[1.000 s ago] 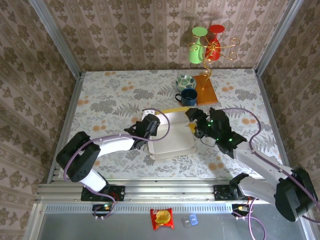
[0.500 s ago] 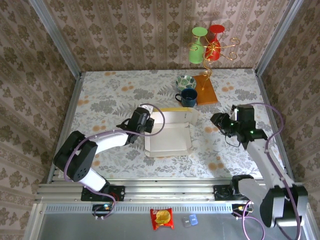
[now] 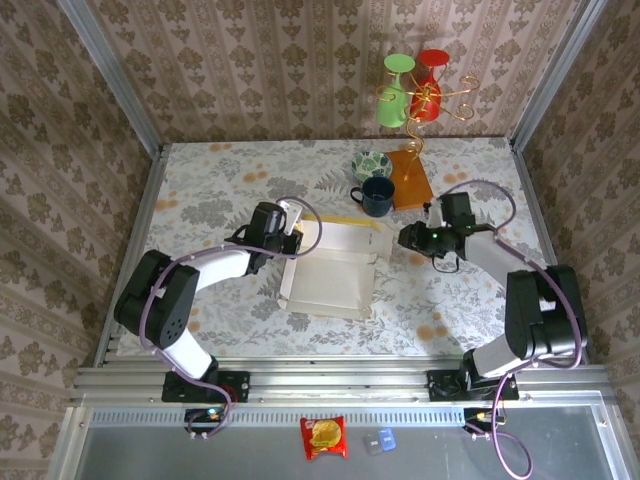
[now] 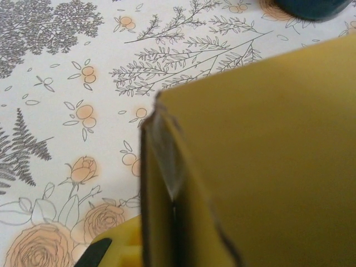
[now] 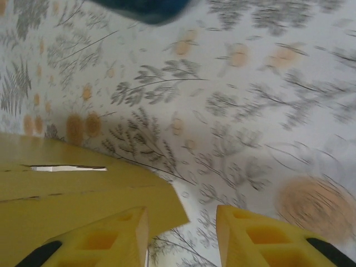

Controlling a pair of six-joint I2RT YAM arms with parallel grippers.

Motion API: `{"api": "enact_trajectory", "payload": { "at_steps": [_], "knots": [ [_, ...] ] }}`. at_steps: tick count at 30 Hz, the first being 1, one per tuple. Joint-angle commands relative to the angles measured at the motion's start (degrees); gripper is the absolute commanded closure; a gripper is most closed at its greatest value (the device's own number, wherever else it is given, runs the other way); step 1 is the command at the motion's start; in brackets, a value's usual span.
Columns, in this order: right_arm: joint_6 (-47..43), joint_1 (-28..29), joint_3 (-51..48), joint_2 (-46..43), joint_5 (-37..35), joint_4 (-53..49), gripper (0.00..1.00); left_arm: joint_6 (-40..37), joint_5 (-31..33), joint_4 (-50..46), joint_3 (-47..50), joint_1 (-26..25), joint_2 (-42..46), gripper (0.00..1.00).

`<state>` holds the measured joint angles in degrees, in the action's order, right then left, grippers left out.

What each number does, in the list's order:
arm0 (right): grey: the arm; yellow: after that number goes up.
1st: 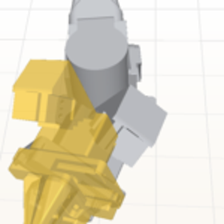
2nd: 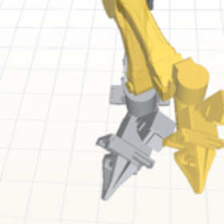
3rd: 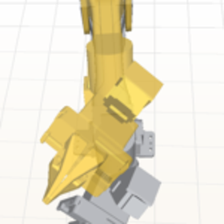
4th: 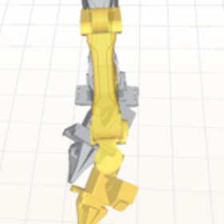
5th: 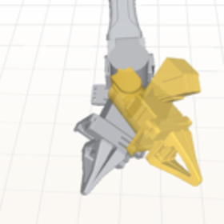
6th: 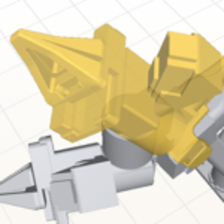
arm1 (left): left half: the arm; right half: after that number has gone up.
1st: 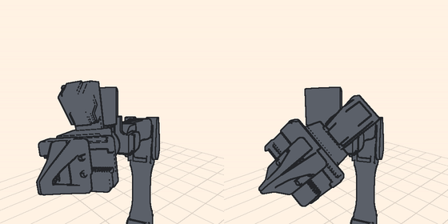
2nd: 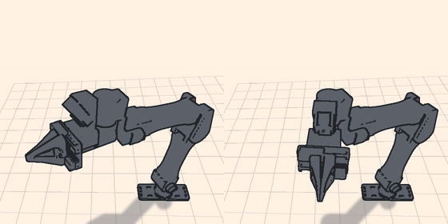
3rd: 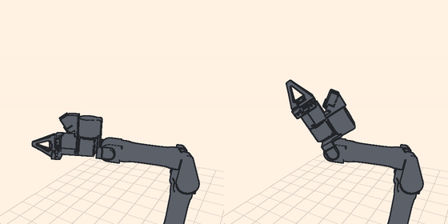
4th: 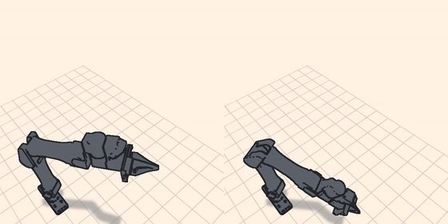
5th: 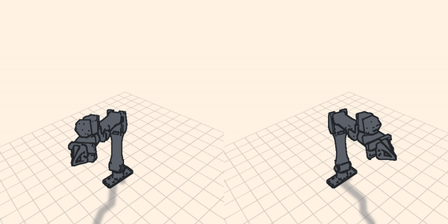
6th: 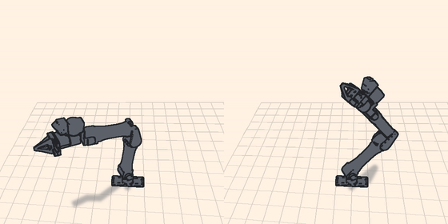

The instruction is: Fold the paper box

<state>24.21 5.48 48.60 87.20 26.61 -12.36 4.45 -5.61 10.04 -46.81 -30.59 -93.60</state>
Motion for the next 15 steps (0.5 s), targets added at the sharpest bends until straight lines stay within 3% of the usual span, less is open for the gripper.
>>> {"api": "enact_trajectory", "payload": {
  "at_steps": [1,11,15],
  "knots": [
    [-6.6,2.9,3.3,3.1,1.8,1.7,0.61,-2.0,-3.4,-1.6,-2.6,1.3,-1.6,1.0],
    [-7.0,6.2,-1.8,-2.8,-1.4,3.3,0.63,-0.8,-3.3,-2.0,-4.9,2.3,-3.7,1.0],
    [-8.4,7.1,0.1,-0.5,-1.7,3.1,0.63,-1.0,-3.7,-2.1,-5.1,2.3,-4.0,1.0]
  ]
}}
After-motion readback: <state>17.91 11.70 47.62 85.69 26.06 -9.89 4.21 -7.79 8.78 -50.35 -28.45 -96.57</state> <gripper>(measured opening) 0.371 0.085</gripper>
